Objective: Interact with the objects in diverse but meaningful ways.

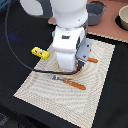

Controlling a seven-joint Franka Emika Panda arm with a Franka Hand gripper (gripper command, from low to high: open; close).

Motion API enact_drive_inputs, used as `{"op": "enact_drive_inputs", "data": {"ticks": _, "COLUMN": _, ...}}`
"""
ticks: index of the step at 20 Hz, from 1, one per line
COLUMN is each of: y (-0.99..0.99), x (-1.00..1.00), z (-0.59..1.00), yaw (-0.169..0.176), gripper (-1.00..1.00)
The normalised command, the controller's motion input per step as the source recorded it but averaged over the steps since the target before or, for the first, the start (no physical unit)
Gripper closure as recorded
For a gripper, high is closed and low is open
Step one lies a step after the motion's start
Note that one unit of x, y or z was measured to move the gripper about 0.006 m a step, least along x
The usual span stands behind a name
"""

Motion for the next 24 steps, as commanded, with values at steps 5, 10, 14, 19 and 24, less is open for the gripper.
{"op": "enact_drive_inputs", "data": {"ticks": 5, "y": -0.02, "x": 0.30, "z": -0.04, "yaw": 0.120, "gripper": -1.00}}
{"op": "enact_drive_inputs", "data": {"ticks": 10, "y": 0.02, "x": 0.17, "z": -0.12, "yaw": 0.108, "gripper": -1.00}}
{"op": "enact_drive_inputs", "data": {"ticks": 14, "y": 0.12, "x": 0.03, "z": -0.16, "yaw": 0.096, "gripper": -1.00}}
{"op": "enact_drive_inputs", "data": {"ticks": 19, "y": 0.06, "x": 0.00, "z": -0.18, "yaw": 0.093, "gripper": -1.00}}
{"op": "enact_drive_inputs", "data": {"ticks": 24, "y": 0.01, "x": 0.05, "z": -0.08, "yaw": 0.087, "gripper": 1.00}}
